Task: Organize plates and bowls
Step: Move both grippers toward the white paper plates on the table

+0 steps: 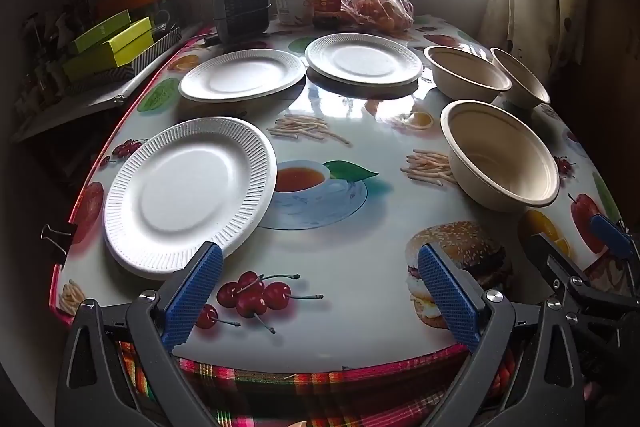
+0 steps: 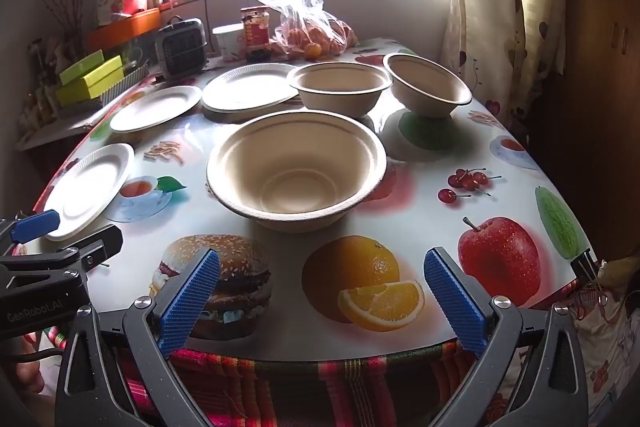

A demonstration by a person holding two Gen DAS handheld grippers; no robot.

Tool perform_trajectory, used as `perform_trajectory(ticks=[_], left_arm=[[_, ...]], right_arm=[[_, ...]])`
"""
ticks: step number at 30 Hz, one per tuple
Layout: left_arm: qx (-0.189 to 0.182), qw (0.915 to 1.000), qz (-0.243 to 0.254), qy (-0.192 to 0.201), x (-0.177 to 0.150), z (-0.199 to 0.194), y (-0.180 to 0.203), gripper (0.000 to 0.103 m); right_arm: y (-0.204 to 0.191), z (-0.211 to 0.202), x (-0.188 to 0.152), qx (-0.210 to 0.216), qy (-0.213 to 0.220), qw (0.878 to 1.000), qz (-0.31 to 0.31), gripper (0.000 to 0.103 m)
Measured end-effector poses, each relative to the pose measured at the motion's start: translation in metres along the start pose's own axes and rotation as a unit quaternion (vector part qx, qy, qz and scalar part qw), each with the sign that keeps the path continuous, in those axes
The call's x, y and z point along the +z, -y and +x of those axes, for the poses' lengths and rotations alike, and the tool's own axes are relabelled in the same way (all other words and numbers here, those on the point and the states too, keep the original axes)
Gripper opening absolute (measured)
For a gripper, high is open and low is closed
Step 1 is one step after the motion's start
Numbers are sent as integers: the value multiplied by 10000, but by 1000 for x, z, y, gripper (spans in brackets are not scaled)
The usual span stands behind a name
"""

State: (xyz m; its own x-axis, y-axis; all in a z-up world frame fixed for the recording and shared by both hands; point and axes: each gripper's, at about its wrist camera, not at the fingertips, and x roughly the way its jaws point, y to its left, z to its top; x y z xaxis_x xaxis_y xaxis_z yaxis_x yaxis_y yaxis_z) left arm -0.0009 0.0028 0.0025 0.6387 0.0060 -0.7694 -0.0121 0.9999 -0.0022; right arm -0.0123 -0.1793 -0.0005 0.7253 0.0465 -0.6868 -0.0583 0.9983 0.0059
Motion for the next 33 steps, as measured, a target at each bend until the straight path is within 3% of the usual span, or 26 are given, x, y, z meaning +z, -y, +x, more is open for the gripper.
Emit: perform_trajectory(ticks=[18,23,29,33], left_arm=[[57,9997,-115,229,29,-9,-22,98],[-184,9993,-320,-21,47,-2,-47,98],[-141,9964,-777,-309,68,12,-95,98],[69,9946,-1023,-173,86,13,-129,98]], right_arm=[[-9,-13,43,283,383,9987,-183,103],[-20,-8,78,554,391,9973,-280,103],[-45,3,119,825,450,9935,-642,103],[-63,18,150,1061,451,9896,-866,103]])
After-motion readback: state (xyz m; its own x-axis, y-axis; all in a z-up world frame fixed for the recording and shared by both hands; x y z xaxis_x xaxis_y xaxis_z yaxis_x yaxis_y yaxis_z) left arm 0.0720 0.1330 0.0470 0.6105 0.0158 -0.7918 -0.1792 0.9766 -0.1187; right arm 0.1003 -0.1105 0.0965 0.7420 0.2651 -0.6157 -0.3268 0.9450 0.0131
